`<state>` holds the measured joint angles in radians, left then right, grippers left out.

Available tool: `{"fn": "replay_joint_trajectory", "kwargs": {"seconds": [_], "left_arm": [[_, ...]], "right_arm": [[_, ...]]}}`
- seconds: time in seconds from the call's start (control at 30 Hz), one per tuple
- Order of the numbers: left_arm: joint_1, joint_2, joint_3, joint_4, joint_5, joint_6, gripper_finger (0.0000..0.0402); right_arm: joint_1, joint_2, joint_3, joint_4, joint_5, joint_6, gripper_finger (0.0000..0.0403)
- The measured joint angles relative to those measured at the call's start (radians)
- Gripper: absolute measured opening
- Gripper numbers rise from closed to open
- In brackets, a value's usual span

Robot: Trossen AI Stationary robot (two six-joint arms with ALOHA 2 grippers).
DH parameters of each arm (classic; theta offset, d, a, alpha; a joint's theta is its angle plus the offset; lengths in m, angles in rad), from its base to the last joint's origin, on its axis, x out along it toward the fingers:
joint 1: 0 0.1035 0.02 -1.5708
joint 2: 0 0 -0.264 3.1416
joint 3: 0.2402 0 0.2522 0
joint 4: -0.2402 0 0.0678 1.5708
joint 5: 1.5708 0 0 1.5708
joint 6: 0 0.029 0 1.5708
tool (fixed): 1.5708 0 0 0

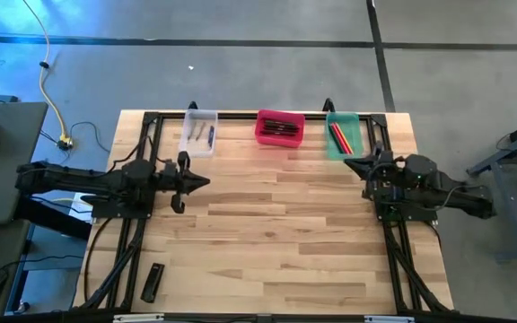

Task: Sort crayons/erasers/pens/pencils in bins
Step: Return to Home Position

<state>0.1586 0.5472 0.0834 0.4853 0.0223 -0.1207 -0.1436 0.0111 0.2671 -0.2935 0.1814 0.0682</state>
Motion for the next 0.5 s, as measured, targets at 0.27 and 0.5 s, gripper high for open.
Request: {"fn": "replay_joint_trajectory", "kwargs": {"seconds": [0.27, 0.5], "left_arm": [[0.076, -0.143, -0.004, -0.118, 0.048, 0.041, 0.0], [0.157, -0.364, -0.004, -0.303, 0.108, 0.046, 0.0]], "right_arm": [[0.0, -0.009, -0.086, 0.142, -0.007, 0.024, 0.0], [0.0, -0.01, -0.121, 0.228, -0.008, -0.002, 0.0]]}}
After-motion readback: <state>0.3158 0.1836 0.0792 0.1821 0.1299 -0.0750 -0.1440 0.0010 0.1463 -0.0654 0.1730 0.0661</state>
